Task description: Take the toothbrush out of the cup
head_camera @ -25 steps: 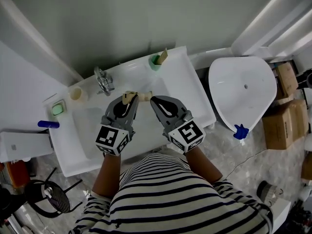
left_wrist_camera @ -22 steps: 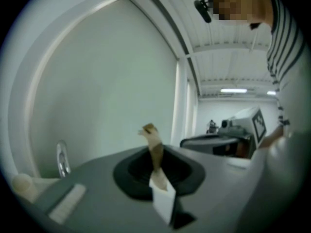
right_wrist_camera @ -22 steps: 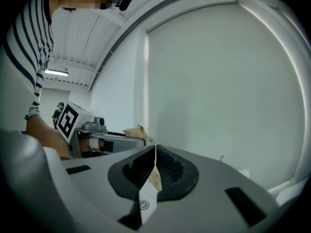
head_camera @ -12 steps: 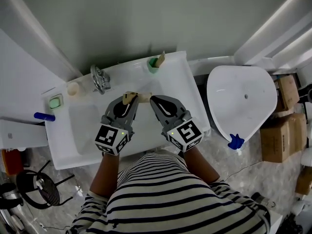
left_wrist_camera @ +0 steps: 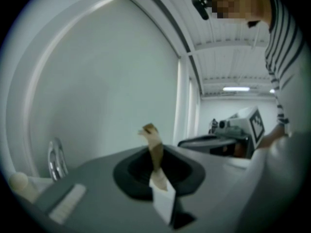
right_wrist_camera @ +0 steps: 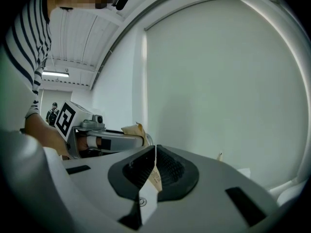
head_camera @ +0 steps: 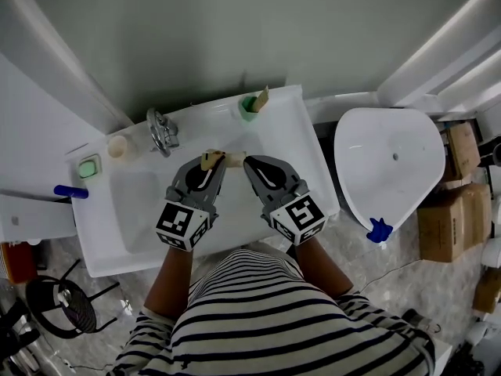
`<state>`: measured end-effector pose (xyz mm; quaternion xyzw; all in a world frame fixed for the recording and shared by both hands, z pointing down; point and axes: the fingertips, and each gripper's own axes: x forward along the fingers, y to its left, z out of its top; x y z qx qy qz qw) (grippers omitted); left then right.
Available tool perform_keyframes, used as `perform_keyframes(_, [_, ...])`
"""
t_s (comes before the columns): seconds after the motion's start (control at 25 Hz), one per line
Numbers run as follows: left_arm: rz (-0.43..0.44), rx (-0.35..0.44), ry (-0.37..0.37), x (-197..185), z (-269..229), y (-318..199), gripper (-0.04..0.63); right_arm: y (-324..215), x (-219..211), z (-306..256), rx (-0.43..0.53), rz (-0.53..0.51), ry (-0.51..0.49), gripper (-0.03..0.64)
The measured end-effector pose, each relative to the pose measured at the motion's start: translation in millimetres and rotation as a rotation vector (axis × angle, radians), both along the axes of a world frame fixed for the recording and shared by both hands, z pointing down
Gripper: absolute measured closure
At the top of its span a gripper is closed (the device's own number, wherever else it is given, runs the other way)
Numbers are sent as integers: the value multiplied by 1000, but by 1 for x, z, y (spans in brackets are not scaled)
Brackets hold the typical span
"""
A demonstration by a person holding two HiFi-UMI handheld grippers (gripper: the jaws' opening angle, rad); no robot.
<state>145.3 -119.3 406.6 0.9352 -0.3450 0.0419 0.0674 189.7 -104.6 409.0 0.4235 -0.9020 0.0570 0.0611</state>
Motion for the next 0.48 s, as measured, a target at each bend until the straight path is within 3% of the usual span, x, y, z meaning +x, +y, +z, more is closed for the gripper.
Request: perform_keyframes(0.48, [60, -18, -5, 2, 4, -16, 563, -13, -4, 1, -22, 48, 16, 607])
